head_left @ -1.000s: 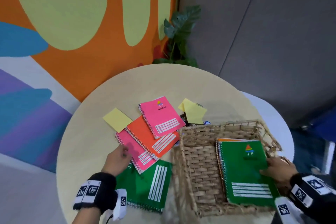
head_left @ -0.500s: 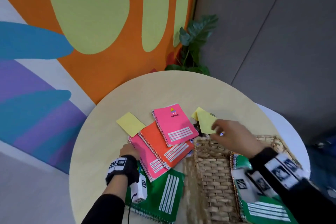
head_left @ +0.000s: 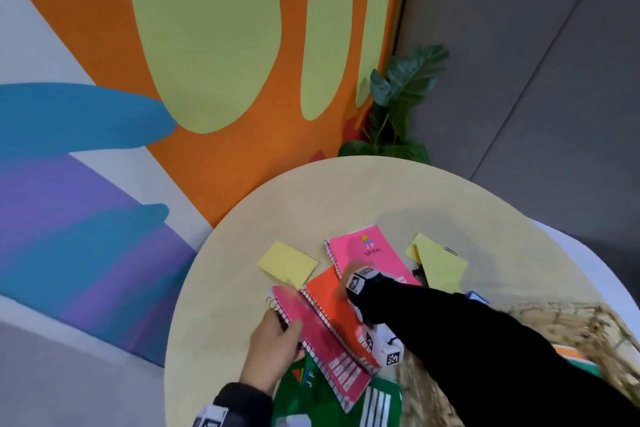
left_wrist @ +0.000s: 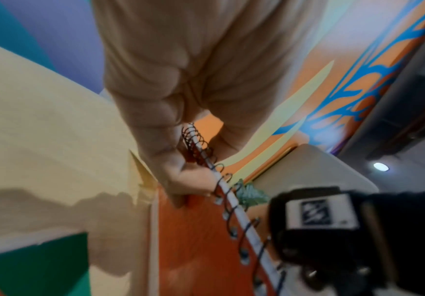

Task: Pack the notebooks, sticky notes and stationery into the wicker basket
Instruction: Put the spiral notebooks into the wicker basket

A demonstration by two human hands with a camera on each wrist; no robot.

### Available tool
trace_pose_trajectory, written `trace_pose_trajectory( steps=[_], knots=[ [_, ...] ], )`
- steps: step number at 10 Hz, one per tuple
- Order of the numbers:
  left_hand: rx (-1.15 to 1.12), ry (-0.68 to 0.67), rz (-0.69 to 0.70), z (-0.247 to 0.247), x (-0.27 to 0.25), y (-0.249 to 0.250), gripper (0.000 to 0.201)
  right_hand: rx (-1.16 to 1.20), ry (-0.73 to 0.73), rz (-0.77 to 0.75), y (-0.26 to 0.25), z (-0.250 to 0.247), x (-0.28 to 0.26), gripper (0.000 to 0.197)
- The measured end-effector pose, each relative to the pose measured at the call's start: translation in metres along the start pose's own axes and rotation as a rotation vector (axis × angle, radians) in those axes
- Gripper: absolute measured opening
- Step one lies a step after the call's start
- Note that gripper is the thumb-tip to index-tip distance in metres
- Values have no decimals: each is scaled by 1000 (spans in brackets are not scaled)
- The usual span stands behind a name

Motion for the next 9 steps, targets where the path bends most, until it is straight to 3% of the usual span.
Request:
trace_pose_trajectory(
  steps=[1,2,4,5,7,8,9],
  knots=[
    [-42,44,56,-24,-15,6,8,-55,54,41,2,10,22,52],
    [-75,82,51,-46,-20,-2,7,-186,17,64,-2,6,23,59],
    [-139,72,20,-56,-26,-23,8,288,242,56,-3,-42,-19,37],
    [-184,50,14,-53,-26,-29,11,173,444,-13,2,-90,-48,53],
    [-347,96,106,-53,-27,-16,9,17,717,5,55,-142,-217,29],
    [-477,16,122,-41,-32,3,20,-109,804,120,96,-121,-291,20],
    [-556,-101,159,-21,-39,26,23,-173,718,251,139,-80,-324,23]
  ],
)
Point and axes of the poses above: each hand's wrist, its own x-axis towards the middle knuckle, its own z-axis out of the palm, y = z × x, the point moved 9 cm from there along x, towards the middle knuckle, and after that the axes turned 10 degrees about -z, right-handed, at the moved point
